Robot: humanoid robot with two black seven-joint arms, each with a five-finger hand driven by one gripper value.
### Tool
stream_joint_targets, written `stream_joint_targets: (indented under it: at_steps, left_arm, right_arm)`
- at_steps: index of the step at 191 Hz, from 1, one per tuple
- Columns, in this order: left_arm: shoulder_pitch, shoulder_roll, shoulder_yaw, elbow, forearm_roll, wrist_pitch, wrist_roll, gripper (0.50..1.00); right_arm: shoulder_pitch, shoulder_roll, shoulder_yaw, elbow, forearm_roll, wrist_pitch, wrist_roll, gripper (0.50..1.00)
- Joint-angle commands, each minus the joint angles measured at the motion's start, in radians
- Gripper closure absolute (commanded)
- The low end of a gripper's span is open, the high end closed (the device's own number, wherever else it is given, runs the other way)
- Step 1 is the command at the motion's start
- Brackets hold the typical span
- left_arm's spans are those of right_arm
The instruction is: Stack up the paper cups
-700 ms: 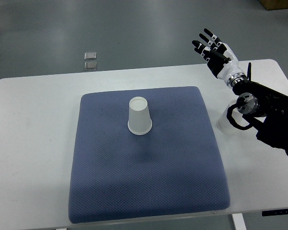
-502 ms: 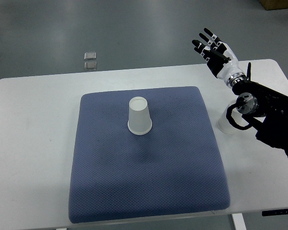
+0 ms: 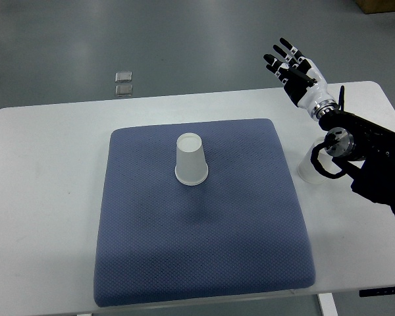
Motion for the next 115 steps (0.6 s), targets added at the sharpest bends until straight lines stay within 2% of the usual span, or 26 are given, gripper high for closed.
stream_joint_targets:
  at_steps: [1,115]
  left_arm:
    - [0.000,0.000,0.000,0.002,0.000,0.000,0.000,0.500]
    - [0.000,0.000,0.000,0.002,0.000,0.000,0.000,0.500]
  right_arm:
    - [0.000,-0.001,0.001,0.000,0.003,-0.003,0.000,0.587]
    - [0.033,-0.018,0.000,0.003,-0.006,-0.007,-0.003,0.587]
